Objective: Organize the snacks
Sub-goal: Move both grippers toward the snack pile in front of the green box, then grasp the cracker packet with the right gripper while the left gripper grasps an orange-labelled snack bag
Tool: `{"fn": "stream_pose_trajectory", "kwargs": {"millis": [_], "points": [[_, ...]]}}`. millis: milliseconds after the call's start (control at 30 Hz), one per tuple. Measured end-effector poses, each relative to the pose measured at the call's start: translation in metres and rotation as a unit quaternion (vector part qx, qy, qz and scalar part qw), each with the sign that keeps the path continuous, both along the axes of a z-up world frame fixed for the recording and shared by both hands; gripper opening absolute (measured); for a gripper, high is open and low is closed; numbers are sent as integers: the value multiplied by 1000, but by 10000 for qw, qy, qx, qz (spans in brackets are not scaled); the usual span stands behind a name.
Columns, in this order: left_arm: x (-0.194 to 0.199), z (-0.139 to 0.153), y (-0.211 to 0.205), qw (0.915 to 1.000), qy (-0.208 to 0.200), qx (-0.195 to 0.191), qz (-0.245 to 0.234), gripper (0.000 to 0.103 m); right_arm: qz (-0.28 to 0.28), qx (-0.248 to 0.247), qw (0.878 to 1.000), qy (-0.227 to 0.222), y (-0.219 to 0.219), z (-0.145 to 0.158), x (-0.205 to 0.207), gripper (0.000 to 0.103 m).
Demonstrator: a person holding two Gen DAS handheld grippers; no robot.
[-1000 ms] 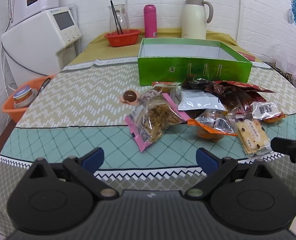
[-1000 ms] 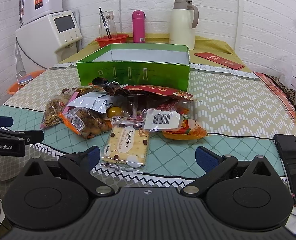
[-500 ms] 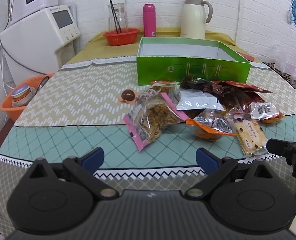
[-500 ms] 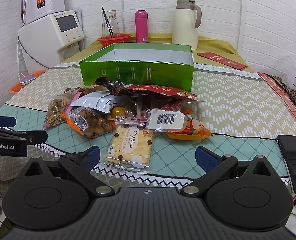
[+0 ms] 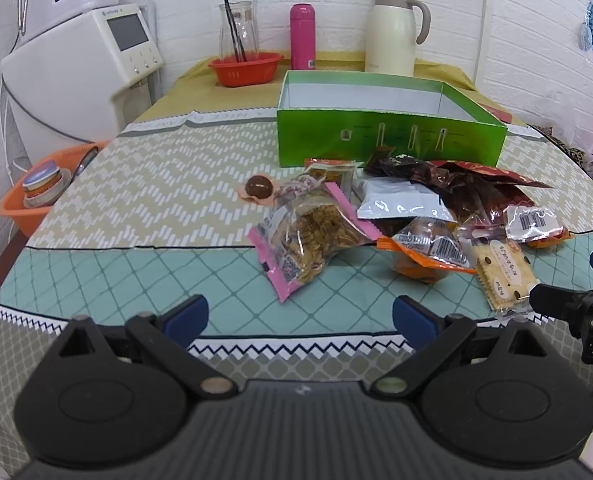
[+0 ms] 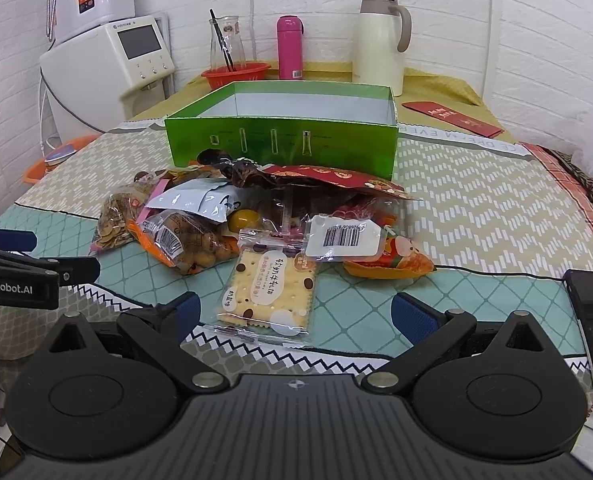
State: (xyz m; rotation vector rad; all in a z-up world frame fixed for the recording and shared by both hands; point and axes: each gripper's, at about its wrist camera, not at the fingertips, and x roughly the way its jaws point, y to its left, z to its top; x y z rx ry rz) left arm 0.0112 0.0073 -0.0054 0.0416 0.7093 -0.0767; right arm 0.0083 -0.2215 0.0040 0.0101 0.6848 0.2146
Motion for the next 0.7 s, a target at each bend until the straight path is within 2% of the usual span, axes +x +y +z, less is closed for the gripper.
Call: {"fn": "stream_pose_trajectory", "kwargs": {"millis": [367, 533, 700], "points": [[5, -3, 3, 9999, 40, -106, 4, 97, 34, 16, 10000, 67, 1, -5, 5, 103], [9, -2, 14, 9982, 37, -588, -72, 97, 97, 76, 9998, 170, 3, -13, 10, 103], [12, 12, 7, 9911, -9, -1114, -731, 97, 286, 256, 9990, 217, 11, -21, 16, 103]]}}
